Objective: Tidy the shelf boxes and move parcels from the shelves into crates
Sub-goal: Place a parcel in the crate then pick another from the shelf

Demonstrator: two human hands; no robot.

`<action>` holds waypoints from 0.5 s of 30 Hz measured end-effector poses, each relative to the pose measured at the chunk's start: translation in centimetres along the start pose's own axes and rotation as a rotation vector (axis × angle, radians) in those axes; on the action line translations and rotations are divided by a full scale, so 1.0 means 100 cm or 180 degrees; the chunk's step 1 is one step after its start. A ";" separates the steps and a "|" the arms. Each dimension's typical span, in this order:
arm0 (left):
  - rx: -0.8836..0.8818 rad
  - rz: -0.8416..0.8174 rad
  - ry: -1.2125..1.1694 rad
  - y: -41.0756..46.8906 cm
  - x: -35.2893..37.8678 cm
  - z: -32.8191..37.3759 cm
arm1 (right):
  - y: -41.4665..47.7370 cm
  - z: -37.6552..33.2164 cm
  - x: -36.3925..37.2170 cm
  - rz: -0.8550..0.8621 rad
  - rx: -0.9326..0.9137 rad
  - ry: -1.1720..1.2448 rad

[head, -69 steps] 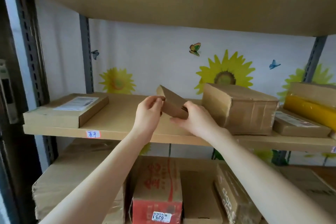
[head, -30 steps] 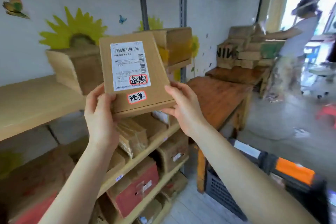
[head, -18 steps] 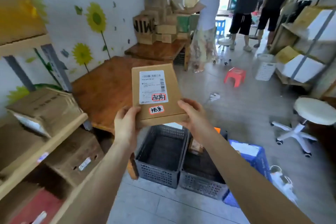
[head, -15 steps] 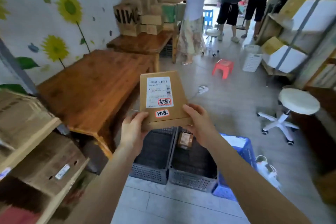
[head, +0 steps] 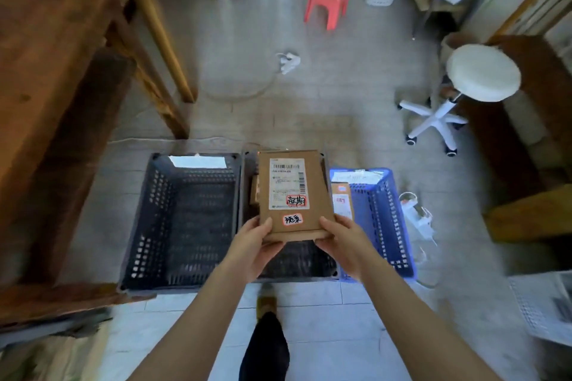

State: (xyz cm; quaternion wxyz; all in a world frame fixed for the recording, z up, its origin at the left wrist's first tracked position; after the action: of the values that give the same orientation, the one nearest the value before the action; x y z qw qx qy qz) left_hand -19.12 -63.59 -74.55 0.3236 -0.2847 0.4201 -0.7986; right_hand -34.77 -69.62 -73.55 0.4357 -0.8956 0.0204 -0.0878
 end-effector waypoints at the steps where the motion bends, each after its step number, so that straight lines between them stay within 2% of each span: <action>1: -0.0077 0.0036 0.0009 0.028 0.007 -0.003 | 0.026 0.007 0.001 0.0159 0.0170 0.0167; 4: -0.0246 0.0187 0.0164 0.111 0.024 -0.019 | 0.110 0.036 -0.001 0.0672 0.0577 0.0491; 10: -0.0579 0.0384 0.1190 0.283 0.033 -0.083 | 0.276 0.118 -0.024 0.1237 0.1246 0.0588; 15: -0.0651 0.0684 0.1262 0.434 0.033 -0.143 | 0.425 0.188 -0.031 0.1720 0.1494 0.1153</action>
State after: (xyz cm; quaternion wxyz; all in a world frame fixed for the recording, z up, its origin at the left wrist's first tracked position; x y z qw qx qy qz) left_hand -19.57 -78.15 -118.01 0.2873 -0.1074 0.5819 -0.7532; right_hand -32.80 -81.03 -118.67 0.6252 -0.7041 0.3111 -0.1287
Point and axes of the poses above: each hand's wrist, its own y-axis towards the middle knuckle, its own x-axis out of the palm, z = x × y, the point moved 2 cm from there along y, towards the middle knuckle, and after that the axes turned 12 degrees about z, right-handed, at the moved point
